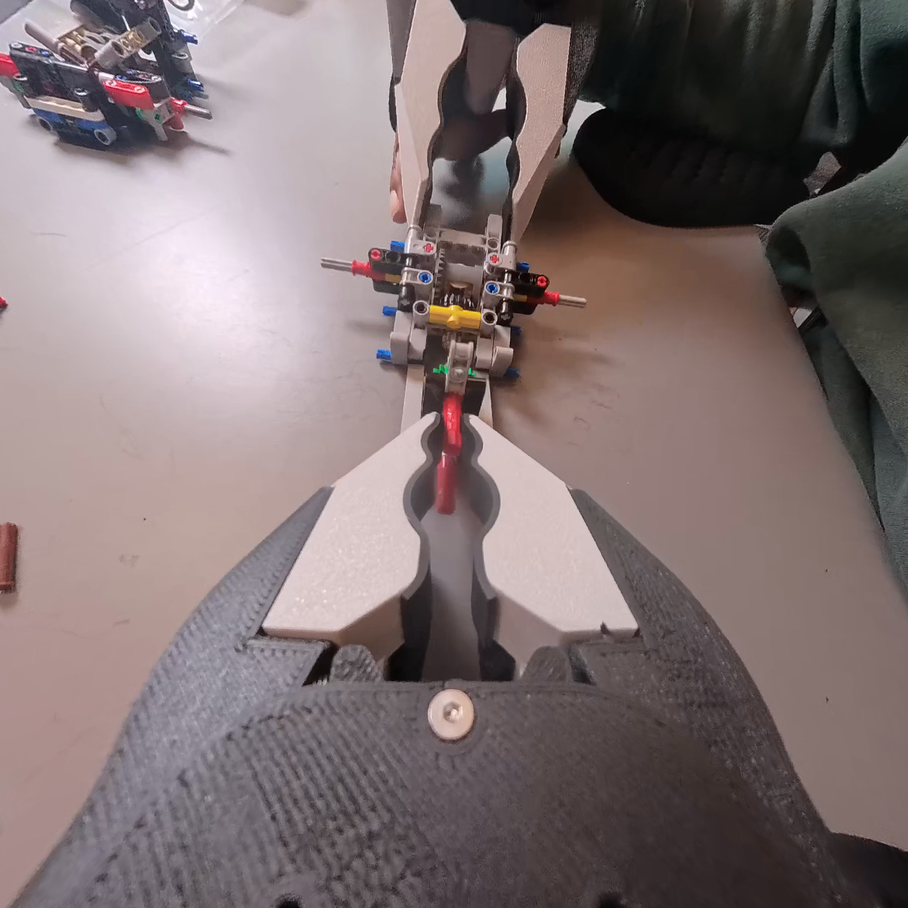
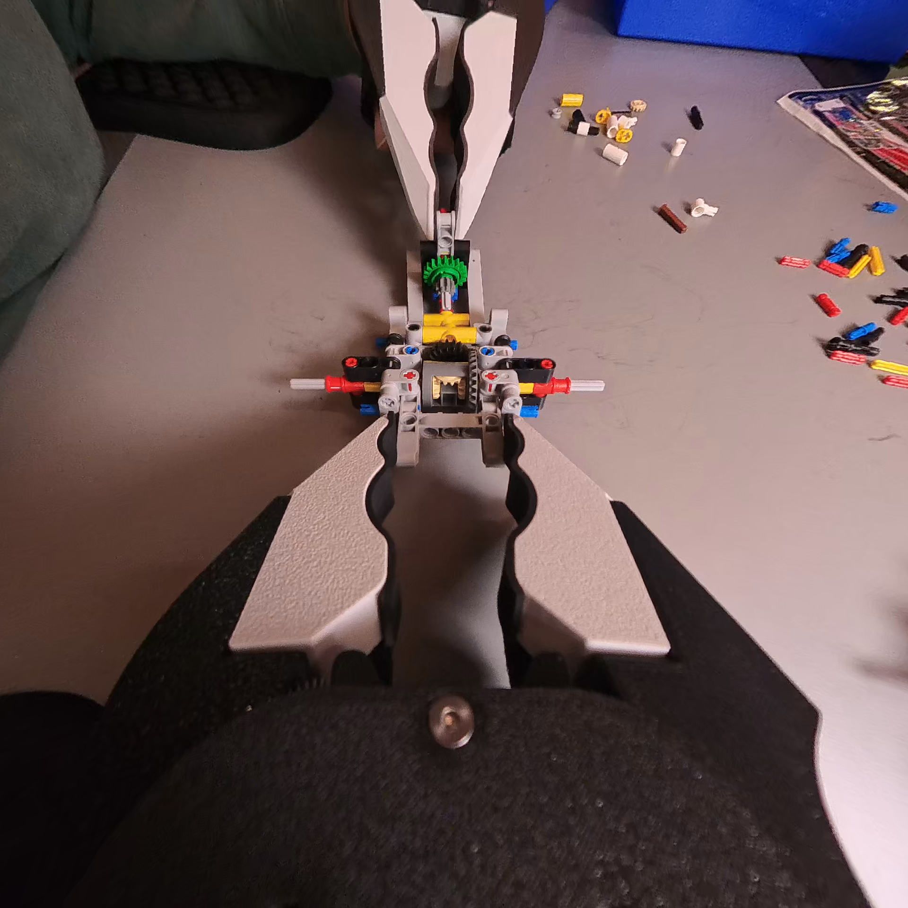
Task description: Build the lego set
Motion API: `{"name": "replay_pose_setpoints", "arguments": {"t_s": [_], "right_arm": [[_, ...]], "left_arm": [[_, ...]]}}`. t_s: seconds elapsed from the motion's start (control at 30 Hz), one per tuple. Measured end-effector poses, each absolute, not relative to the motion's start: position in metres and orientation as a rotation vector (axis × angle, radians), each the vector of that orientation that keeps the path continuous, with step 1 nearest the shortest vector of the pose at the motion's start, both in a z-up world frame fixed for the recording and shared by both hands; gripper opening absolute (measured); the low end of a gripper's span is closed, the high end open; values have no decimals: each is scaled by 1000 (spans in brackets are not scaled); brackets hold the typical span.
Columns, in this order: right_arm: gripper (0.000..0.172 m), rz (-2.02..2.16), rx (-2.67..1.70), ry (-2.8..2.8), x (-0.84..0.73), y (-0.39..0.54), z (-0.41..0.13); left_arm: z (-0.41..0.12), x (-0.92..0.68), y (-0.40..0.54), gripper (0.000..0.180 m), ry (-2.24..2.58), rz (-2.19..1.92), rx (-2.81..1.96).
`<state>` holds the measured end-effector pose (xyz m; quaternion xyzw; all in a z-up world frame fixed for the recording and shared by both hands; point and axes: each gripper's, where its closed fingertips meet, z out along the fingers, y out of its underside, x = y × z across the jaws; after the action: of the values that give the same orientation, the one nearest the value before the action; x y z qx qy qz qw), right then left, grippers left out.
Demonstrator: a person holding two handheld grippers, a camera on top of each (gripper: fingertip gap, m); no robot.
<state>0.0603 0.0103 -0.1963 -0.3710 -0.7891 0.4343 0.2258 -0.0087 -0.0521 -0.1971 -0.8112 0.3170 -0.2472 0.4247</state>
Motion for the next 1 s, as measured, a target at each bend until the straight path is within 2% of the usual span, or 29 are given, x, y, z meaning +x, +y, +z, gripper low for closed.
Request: {"name": "replay_pose_setpoints", "arguments": {"t_s": [0.2, 0.7, 1.0], "right_arm": [[42, 1311, -1023, -2081, 58, 11, -180], [42, 1150, -1023, -2214, 56, 4, -203], [42, 1136, -1038, -2210, 60, 10, -202]], "left_arm": [[-207, -8, -55, 5, 838, -585, -2071], [-206, -8, -54, 5, 841, -577, -2064], [-180, -16, -52, 5, 776, -630, -1950]]}}
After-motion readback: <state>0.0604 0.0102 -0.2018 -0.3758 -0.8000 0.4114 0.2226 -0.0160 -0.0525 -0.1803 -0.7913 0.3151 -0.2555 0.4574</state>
